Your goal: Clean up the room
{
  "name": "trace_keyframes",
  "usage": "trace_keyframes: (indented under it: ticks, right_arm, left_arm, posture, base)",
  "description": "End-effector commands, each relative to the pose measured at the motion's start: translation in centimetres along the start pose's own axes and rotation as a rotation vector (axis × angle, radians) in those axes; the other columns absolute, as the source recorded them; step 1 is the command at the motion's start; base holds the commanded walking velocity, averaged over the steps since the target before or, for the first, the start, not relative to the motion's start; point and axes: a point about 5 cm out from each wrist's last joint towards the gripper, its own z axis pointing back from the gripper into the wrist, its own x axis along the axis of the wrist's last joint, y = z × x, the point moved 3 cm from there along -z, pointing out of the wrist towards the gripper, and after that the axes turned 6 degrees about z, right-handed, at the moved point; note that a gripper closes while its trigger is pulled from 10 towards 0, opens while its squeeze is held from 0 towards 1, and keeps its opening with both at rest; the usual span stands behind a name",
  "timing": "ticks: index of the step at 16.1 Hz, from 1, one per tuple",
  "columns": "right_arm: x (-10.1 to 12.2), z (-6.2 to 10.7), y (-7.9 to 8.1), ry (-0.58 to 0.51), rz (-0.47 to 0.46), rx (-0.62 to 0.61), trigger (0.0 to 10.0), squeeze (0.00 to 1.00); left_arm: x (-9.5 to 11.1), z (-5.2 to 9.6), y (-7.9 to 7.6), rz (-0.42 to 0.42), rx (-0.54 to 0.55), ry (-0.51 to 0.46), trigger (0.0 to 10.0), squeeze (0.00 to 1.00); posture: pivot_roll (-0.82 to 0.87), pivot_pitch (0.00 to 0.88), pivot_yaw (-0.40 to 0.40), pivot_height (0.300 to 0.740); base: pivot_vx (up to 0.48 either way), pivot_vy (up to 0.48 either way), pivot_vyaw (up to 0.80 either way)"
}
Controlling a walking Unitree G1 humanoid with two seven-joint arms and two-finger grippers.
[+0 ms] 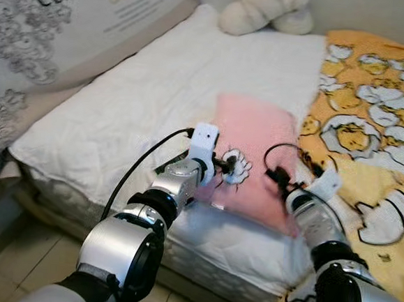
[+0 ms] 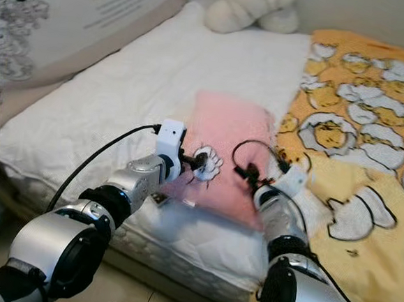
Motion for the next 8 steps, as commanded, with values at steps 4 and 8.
trace_keyframes:
  ticks: [4,8]
  right_arm:
    - [-1.2,0.0,-0.3,0.040,-0.053,-0.031,10.0,0.00]
    - [-1.6,0.2,-0.9,0.057,-0.047,-0.042,3.6,0.00]
  left_arm:
    - [-2.1,-0.1,-1.2,0.072,-0.038,0.086,10.0,0.00]
    - [-4.8,0.2,-0.8,-0.010,0.030,0.169,2.6,0.00]
  posture:
    - [-0.02,0.096,0.015,0.740]
    - [-0.02,0.088,0.019,0.740]
  base:
    - [0.000,0.000,0.00]
    - [0.000,0.000,0.00]
